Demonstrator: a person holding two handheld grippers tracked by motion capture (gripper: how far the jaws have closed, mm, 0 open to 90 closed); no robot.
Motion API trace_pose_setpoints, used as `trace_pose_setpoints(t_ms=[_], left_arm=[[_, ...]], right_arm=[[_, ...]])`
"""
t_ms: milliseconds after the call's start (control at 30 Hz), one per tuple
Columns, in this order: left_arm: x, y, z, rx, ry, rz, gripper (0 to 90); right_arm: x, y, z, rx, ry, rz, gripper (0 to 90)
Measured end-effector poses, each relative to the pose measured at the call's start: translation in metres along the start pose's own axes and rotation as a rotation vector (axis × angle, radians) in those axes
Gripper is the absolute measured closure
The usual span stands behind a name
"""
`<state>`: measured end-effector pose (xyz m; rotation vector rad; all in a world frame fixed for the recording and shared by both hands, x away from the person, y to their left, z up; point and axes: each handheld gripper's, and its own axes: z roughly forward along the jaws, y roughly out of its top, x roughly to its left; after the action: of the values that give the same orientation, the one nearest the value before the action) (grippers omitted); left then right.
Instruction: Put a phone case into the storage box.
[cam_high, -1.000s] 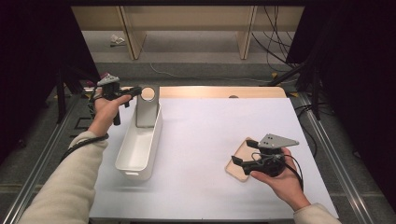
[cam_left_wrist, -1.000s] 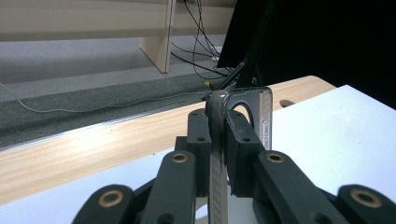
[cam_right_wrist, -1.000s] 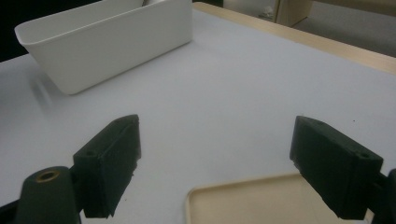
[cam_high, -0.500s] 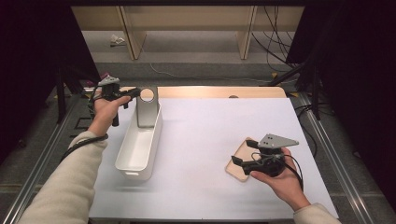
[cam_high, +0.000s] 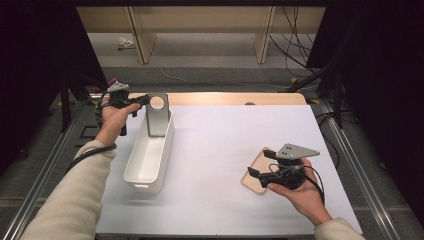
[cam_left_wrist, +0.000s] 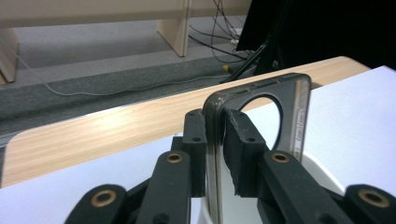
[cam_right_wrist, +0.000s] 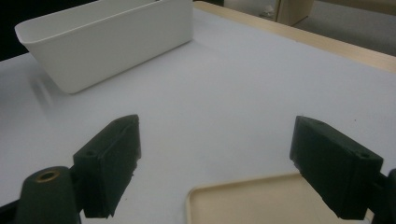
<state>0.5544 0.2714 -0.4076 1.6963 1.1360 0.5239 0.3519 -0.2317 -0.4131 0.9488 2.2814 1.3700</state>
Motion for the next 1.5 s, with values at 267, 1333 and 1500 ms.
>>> trace_pose_setpoints(t_ms=[267, 1333, 1500], left_arm=[[0.0, 0.002, -0.001, -0.004, 0.019, -0.005, 74.8], [-0.043, -0.024, -0.081, -0.003, 0.039, -0.026, 0.0], [-0.066, -0.043, -0.098, -0.004, 0.002, 0.003, 0.0]], right_arm=[[0.0, 0.0, 0.0, 0.0, 0.0, 0.0, 17.2], [-0.006, -0.002, 0.001, 0.013, -0.021, 0.028, 17.2], [-0.01, -0.002, 0.0, 0.014, -0.037, 0.036, 17.2]])
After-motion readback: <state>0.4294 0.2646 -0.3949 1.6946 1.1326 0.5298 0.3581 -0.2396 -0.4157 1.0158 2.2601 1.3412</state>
